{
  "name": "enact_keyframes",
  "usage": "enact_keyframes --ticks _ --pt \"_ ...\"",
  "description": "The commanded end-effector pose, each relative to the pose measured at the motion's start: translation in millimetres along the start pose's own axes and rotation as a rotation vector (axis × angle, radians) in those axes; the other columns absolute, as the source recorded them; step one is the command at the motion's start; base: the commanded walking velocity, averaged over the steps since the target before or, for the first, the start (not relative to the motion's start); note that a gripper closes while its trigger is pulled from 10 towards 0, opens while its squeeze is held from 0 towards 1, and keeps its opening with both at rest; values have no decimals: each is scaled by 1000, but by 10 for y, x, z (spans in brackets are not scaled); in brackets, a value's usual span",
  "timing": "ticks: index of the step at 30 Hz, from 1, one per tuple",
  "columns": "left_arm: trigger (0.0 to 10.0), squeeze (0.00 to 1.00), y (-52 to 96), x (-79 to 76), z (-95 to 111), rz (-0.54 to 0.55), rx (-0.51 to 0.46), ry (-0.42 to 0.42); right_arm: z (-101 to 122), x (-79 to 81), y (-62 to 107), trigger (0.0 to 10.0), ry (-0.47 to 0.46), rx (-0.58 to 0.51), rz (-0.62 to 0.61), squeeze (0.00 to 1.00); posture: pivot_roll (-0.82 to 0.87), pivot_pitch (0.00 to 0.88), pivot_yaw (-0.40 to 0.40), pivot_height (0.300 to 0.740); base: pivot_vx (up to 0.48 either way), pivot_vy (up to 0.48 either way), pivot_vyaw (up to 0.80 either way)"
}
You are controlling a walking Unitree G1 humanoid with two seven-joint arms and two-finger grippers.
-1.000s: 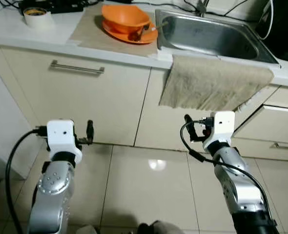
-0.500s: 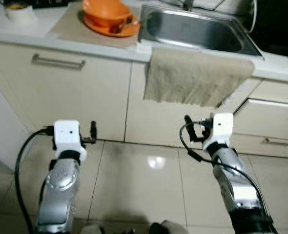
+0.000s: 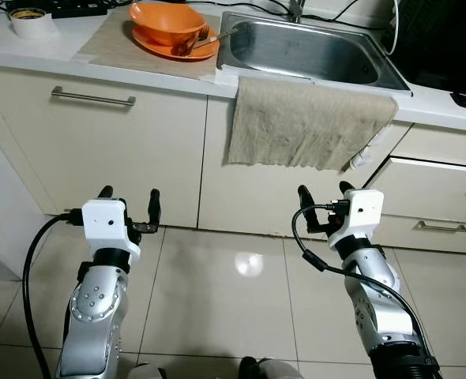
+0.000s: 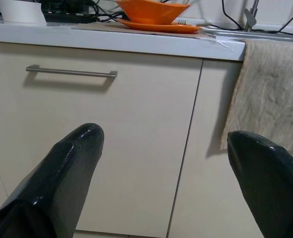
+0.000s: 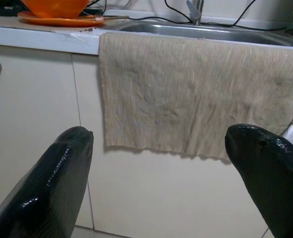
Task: Kitchen organization
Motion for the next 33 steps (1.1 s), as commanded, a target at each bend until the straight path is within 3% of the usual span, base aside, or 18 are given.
enact_keyframes --ticks 1,3,6,8,12,18,22,24,25,26,29,33 --pt "10000 0 -4 -43 -16 -17 -1 13 8 -73 -13 10000 -17 -7 -22 0 -104 105 -113 740 0 0 0" --pt "10000 0 -11 -42 -33 -19 9 15 -2 -83 -23 10000 -20 -2 -27 0 -105 104 -112 740 0 0 0" --pt "10000 0 -68 15 -286 16 217 -58 -230 -180 -48 10000 33 187 -76 0 -109 88 -111 740 0 0 0" --pt "10000 0 -86 28 -291 28 249 -37 -270 -180 -38 10000 35 224 -75 0 -110 82 -112 740 0 0 0" --pt "10000 0 -134 63 -233 36 247 8 -255 -145 -48 10000 19 248 -40 0 -119 78 -108 740 0 0 0" --pt "10000 0 -90 124 -268 55 262 6 -279 -130 -44 10000 8 277 -6 0 -116 76 -111 740 0 0 0" --pt "10000 0 -90 95 -100 52 202 23 -84 -106 -75 10000 -34 181 14 0 -110 77 -114 740 0 0 0" --pt "10000 0 -123 81 122 54 119 38 123 -82 -110 10000 -55 97 27 0 -106 79 -113 740 0 0 0" --pt "10000 0 -123 81 122 54 119 38 123 -82 -110 10000 -55 97 27 0 -106 79 -113 740 0 0 0" --pt "10000 0 -128 32 281 32 54 44 259 -40 -125 10000 -48 41 51 0 -104 78 -109 740 0 0 0" --pt "10000 0 -104 -39 416 -5 -10 38 355 -7 -126 10000 -40 -2 78 0 -101 77 -111 740 0 0 0" --pt "10000 0 -82 -23 465 3 -40 55 381 -32 -119 10000 -39 -24 74 0 -98 77 -112 740 0 0 0"
Point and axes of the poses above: a point about 5 cm out from each wrist's last joint towards the gripper, its own y axis pointing back from the gripper into the wrist, its own z axis along the axis of the wrist's last joint, x = y × z, the point moved 6 cm from there along -y, pointing out of the wrist towards the gripper, and after that the axes turned 9 degrees about y, right-handed, at the moved point
